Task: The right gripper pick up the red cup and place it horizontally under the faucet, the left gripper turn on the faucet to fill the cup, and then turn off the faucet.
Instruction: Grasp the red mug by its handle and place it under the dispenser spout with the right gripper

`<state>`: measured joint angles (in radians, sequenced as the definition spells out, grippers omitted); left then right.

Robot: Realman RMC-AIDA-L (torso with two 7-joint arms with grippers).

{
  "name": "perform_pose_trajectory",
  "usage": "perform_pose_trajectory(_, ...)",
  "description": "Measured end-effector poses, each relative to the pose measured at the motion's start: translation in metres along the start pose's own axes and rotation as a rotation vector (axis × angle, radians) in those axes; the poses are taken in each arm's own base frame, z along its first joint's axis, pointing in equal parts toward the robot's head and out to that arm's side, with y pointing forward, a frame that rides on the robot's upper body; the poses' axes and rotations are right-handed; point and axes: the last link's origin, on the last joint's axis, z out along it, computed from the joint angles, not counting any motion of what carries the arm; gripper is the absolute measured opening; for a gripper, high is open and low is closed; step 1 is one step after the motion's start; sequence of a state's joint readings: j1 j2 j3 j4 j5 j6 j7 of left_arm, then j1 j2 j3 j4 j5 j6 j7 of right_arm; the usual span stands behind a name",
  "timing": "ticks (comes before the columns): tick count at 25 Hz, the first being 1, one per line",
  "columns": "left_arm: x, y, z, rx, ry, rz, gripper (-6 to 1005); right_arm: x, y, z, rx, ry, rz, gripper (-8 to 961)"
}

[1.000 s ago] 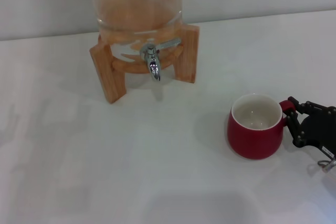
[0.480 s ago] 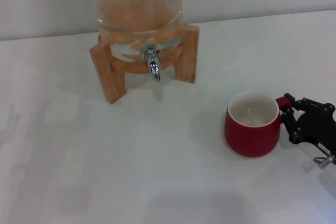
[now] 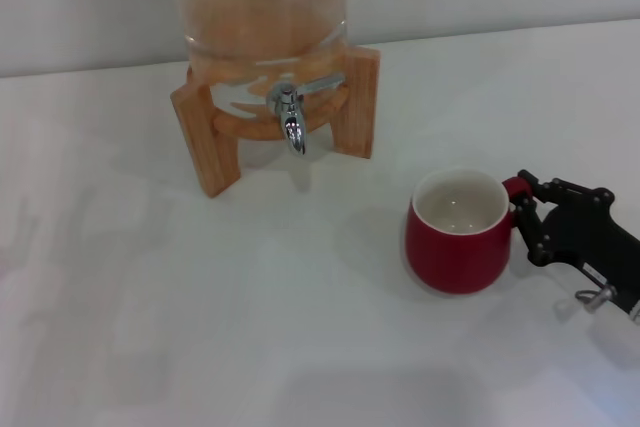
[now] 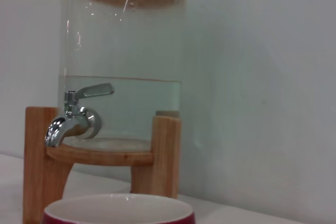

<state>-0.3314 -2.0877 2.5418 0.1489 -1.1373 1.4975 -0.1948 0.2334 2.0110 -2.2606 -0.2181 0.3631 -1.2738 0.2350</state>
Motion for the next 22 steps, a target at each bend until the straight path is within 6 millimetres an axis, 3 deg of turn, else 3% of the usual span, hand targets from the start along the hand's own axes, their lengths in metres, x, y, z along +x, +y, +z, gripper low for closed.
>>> perform_pose_trajectory(22, 0.003, 0.005, 0.014, -0.019, 0.016, -0.004, 829, -0.016, 0.015, 0.065, -0.115, 0.026, -0.035, 117)
